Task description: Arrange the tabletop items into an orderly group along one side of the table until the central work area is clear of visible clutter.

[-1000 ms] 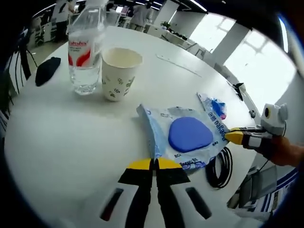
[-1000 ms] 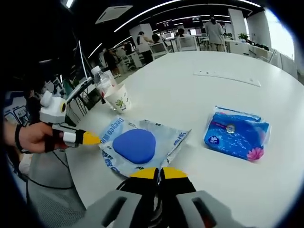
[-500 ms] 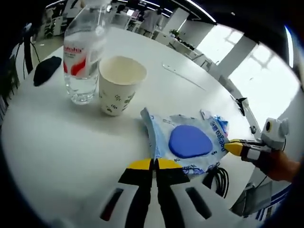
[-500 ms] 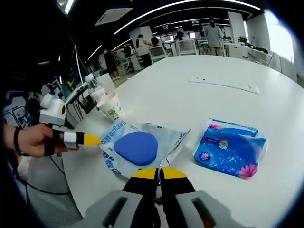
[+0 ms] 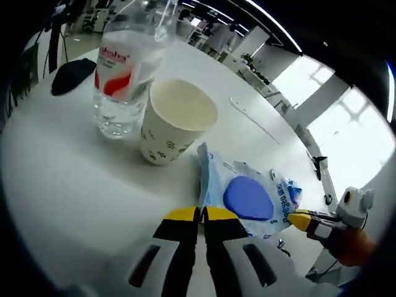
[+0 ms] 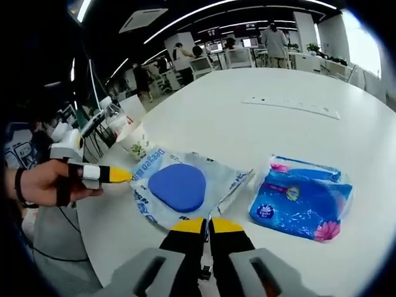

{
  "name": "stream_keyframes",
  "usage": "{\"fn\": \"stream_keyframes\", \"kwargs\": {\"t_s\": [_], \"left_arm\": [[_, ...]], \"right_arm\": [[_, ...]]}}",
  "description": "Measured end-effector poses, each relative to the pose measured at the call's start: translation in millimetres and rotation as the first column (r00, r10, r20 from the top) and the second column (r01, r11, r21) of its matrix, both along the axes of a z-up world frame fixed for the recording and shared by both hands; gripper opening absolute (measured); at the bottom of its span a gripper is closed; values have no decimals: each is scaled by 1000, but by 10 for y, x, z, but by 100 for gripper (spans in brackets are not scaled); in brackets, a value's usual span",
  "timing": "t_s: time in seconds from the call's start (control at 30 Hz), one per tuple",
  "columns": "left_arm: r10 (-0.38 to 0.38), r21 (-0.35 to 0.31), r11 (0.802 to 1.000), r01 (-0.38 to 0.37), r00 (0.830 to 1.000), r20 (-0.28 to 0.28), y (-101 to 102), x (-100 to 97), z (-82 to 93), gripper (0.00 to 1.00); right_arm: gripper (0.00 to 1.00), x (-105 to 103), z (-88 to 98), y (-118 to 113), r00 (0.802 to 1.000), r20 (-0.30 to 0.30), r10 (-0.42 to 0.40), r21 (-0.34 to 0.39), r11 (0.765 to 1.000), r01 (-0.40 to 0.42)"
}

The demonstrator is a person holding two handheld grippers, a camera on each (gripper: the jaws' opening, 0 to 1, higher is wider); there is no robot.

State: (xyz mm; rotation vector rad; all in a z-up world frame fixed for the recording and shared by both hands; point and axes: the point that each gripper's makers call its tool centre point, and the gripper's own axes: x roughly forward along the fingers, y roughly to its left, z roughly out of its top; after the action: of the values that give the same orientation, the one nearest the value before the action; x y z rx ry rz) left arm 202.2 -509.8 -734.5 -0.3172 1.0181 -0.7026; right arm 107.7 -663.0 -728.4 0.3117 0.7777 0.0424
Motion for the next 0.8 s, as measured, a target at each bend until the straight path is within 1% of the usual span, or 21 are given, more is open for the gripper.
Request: {"fn": "stream_keyframes", "kwargs": {"t_s": [0.07, 0.13, 0.2, 0.3, 0.43, 0.57, 0.67, 0.8], "left_arm": [[17, -7, 1000, -17, 1000, -7, 8, 47, -6, 0], [32, -11, 999, -32, 999, -12, 13, 96, -23, 0], [64, -22, 998, -65, 998, -28, 8, 105, -34, 1], [93, -30, 995, -95, 995, -42, 7, 183, -83, 1], [95, -30, 995, -96, 995, -36, -31, 237, -111, 1], [106, -34, 994, -108, 994, -39, -35, 315, -169, 1], [110, -40, 993, -112, 993, -40, -48, 340, -185, 1], [119, -48, 992, -121, 992, -41, -78, 352, -160, 1]], "right_arm": [[0, 16, -17, -11, 1000, -4, -3, 1, 1000, 3], [0, 79, -44, -30, 1000, -9, -9, 8, 1000, 9], [0, 115, -53, -46, 1000, -11, -15, 10, 1000, 15], [0, 145, -63, -41, 1000, -13, -19, 12, 1000, 19], [0, 206, -120, -107, 999, -19, -31, 9, 999, 31], [0, 207, -106, -99, 999, -22, -38, 15, 999, 38], [0, 227, -145, -129, 999, -27, -42, 10, 999, 42], [0, 233, -166, -153, 998, -29, -54, 5, 999, 54]]}}
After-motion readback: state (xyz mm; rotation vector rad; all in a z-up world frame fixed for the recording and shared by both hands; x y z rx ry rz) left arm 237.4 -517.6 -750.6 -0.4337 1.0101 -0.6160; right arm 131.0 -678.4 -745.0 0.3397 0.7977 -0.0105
